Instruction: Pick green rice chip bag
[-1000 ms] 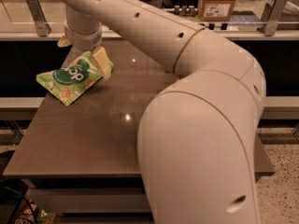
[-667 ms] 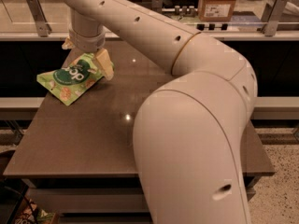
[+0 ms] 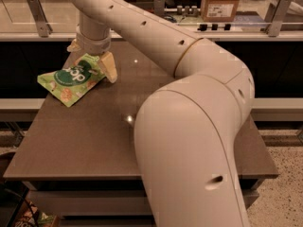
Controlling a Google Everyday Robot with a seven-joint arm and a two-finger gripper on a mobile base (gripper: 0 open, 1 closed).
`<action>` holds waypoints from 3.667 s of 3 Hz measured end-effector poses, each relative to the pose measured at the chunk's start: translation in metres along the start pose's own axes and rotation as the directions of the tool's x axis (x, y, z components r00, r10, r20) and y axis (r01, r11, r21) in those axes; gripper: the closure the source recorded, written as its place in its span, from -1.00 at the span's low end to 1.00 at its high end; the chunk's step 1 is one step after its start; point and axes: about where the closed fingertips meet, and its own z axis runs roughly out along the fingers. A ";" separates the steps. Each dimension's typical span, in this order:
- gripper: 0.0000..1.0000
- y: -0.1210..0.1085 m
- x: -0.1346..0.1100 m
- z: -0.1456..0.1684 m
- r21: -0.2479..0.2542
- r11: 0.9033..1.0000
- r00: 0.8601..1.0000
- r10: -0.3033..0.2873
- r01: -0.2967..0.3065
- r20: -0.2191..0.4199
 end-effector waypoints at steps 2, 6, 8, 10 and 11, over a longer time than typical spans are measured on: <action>-1.00 -0.003 -0.004 0.009 -0.031 0.999 0.999 -0.037 0.037 0.006; -0.16 -0.011 -0.016 0.027 -0.151 0.982 0.994 -0.112 0.113 0.009; 0.74 -0.013 -0.015 0.024 -0.151 0.982 0.994 -0.112 0.112 0.010; 1.00 -0.014 -0.015 0.025 -0.151 0.982 0.994 -0.113 0.113 0.012; 1.00 -0.014 -0.015 0.024 -0.151 0.982 0.994 -0.113 0.113 0.011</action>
Offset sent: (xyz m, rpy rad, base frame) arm 0.0018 0.0173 -0.0034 -0.1050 0.0034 0.0770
